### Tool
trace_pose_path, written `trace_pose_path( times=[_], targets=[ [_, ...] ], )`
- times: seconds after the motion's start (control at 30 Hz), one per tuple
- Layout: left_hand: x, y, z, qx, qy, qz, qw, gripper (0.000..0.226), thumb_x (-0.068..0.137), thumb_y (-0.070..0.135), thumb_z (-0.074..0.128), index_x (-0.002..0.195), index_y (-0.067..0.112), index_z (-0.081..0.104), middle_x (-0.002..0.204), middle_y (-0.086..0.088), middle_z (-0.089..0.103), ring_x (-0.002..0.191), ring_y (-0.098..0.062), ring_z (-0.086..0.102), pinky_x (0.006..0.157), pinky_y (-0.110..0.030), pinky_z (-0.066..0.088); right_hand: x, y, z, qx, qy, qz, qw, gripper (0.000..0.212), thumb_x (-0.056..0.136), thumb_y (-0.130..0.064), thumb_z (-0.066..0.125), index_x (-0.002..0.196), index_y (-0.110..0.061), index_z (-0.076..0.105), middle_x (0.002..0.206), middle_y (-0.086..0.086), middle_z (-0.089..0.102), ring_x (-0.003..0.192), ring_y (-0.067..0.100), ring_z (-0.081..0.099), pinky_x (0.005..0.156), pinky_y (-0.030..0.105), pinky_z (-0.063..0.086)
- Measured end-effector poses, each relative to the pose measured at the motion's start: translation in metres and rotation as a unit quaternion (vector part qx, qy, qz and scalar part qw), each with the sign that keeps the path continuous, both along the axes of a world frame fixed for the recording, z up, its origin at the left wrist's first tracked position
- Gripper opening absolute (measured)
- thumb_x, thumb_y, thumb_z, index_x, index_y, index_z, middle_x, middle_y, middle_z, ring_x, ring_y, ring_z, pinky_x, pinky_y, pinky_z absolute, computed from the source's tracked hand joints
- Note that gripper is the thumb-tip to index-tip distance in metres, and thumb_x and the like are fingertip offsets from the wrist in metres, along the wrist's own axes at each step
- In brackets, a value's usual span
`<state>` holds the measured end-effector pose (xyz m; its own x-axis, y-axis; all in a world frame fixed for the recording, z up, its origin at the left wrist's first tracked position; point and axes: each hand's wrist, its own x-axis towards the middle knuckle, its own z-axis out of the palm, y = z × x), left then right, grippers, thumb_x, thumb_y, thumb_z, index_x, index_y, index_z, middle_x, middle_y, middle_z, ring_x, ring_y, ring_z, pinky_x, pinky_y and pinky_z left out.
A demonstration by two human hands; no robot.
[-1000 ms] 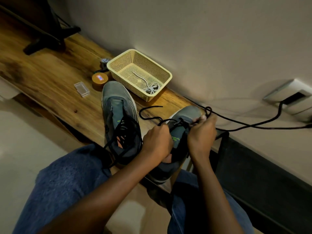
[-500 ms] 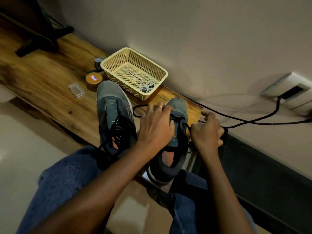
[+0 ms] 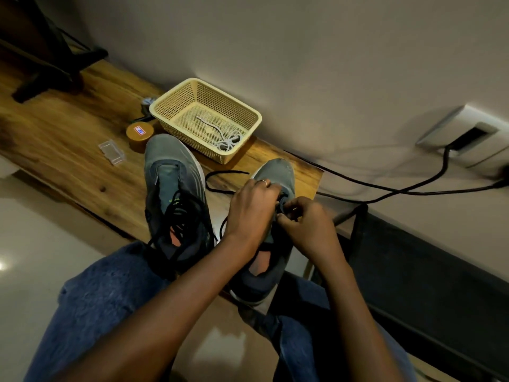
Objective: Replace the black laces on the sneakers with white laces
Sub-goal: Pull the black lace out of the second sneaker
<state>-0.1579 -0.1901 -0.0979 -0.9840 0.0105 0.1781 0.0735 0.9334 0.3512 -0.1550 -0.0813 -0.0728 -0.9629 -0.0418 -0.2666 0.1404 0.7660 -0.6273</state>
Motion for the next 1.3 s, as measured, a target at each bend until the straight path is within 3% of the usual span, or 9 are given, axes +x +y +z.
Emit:
trace_pose_path(
  times=[0.1,0.3,0.47,0.57,0.77,0.9,1.0,1.13,1.3],
  targets=[
    [0.000,0.003,-0.002,0.018,0.008,0.000,1.000,0.016,0.097,0.016,0.050,0.113,0.014,0.053,0.108,-0.006,0.060,0.102,-0.022,0.054,0.067,-0.026,0.036,0.000,0.001,0.001,-0.016,-0.004,-0.013,1.000,0.007,0.085,-0.015,0.061,0.092,-0.016,0.062,0.087,0.008,0.064,0.082,0.025,0.062,0.078,0.047,0.054],
    [-0.004,0.001,-0.005,0.210,-0.021,0.116,0.971,0.007,0.099,0.020,0.046,0.095,0.014,0.046,0.087,-0.002,0.052,0.089,-0.021,0.050,0.064,-0.027,0.030,0.000,0.000,0.003,-0.013,-0.004,-0.029,0.999,0.023,0.085,-0.015,0.058,0.108,-0.013,0.063,0.098,0.011,0.066,0.089,0.027,0.063,0.078,0.045,0.055],
    [-0.002,-0.004,-0.008,0.089,-0.081,0.050,0.991,0.020,0.093,0.031,0.055,0.108,0.019,0.059,0.114,-0.006,0.054,0.114,-0.026,0.042,0.094,-0.037,0.036,0.000,-0.002,0.003,0.001,0.007,-0.025,1.000,0.018,0.086,-0.017,0.057,0.103,-0.016,0.063,0.095,0.009,0.066,0.088,0.027,0.063,0.077,0.045,0.055],
    [-0.002,-0.006,-0.008,0.065,-0.047,0.039,0.996,0.021,0.093,0.030,0.055,0.109,0.018,0.063,0.115,-0.005,0.058,0.112,-0.026,0.043,0.096,-0.041,0.038,0.000,-0.004,0.003,-0.003,0.003,-0.027,1.000,0.020,0.087,-0.017,0.057,0.106,-0.018,0.063,0.096,0.009,0.066,0.087,0.027,0.064,0.077,0.047,0.055],
    [0.003,-0.001,-0.014,0.287,0.004,0.095,0.953,0.015,0.091,0.040,0.045,0.092,0.029,0.055,0.095,-0.002,0.060,0.101,-0.023,0.046,0.086,-0.049,0.044,0.000,-0.005,0.004,0.001,0.009,-0.023,1.000,0.028,0.089,-0.015,0.054,0.116,-0.016,0.061,0.093,0.008,0.067,0.084,0.024,0.064,0.076,0.044,0.055],
    [-0.004,-0.004,-0.014,0.140,-0.042,0.085,0.986,0.023,0.094,0.043,0.049,0.093,0.025,0.063,0.095,0.000,0.064,0.112,-0.022,0.046,0.111,-0.048,0.016,0.000,-0.006,0.003,0.023,0.006,-0.016,1.000,0.024,0.089,-0.015,0.054,0.112,-0.016,0.061,0.098,0.010,0.066,0.086,0.027,0.063,0.076,0.043,0.055],
    [-0.003,-0.002,-0.010,0.093,-0.036,0.088,0.991,0.029,0.096,0.044,0.048,0.100,0.025,0.070,0.098,0.000,0.067,0.112,-0.020,0.043,0.105,-0.038,0.014,0.000,-0.006,0.002,0.026,0.001,-0.014,1.000,0.024,0.089,-0.016,0.053,0.113,-0.017,0.060,0.102,0.010,0.066,0.088,0.027,0.062,0.074,0.039,0.054],
    [0.003,0.003,-0.011,0.222,0.016,0.104,0.969,0.018,0.097,0.033,0.048,0.095,0.026,0.065,0.093,0.003,0.063,0.104,-0.016,0.040,0.090,-0.032,0.018,-0.001,-0.007,0.003,0.026,0.008,-0.020,0.999,0.024,0.089,-0.016,0.053,0.111,-0.017,0.059,0.097,0.008,0.066,0.082,0.023,0.058,0.064,0.030,0.042],
    [0.007,0.002,-0.006,0.324,-0.002,0.144,0.935,0.017,0.096,0.027,0.052,0.080,0.022,0.057,0.076,0.009,0.050,0.100,-0.012,0.042,0.095,-0.031,0.022,0.001,-0.010,0.004,0.038,0.011,-0.016,0.999,0.026,0.089,-0.015,0.051,0.113,-0.018,0.059,0.099,0.012,0.066,0.089,0.031,0.061,0.071,0.038,0.050]
  ],
)
